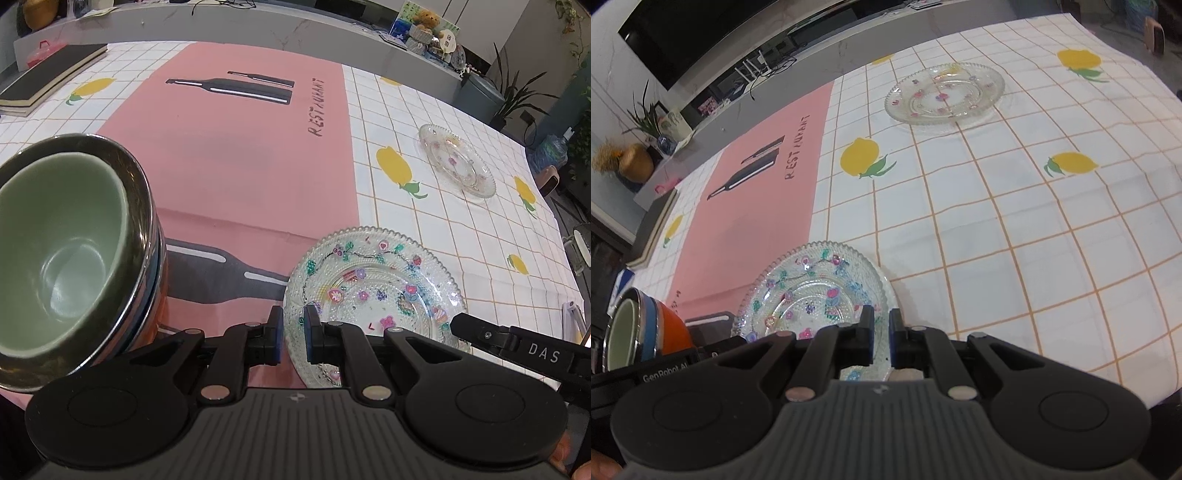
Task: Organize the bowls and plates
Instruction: 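Lower the glass plate onto the Fruity plate and open both grippers, then move both open grippers to the rim of the small glass plate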
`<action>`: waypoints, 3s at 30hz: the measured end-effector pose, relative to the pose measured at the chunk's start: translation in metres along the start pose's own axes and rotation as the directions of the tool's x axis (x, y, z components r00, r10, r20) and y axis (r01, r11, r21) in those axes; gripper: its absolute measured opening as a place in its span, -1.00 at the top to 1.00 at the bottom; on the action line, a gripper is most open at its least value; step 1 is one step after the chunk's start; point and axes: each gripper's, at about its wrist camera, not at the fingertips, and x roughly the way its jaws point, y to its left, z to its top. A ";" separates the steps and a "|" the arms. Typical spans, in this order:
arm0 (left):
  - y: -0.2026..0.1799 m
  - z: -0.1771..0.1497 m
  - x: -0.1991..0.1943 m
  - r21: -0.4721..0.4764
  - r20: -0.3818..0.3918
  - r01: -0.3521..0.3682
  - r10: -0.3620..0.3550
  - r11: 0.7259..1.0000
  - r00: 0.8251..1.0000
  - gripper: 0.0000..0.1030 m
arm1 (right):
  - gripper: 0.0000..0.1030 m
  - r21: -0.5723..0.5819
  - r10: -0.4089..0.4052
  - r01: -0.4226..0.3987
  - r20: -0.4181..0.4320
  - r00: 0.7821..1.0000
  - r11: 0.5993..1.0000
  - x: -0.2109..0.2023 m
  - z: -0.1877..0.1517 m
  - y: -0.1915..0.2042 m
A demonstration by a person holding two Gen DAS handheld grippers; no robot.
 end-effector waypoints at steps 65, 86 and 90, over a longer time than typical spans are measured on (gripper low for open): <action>-0.122 0.128 0.079 0.049 0.077 0.190 -0.193 0.981 0.978 0.08 | 0.16 0.230 -0.091 0.040 0.214 0.973 0.972 0.044 0.137 -0.087; -0.124 0.173 0.159 -0.033 0.044 0.194 -0.193 0.980 0.980 -0.05 | 0.27 0.287 -0.088 0.018 0.234 0.968 0.958 0.086 0.188 -0.125; -0.127 0.176 0.162 -0.012 0.051 0.207 -0.206 0.978 0.977 -0.04 | 0.39 0.284 -0.071 0.002 0.233 0.970 0.959 0.093 0.194 -0.123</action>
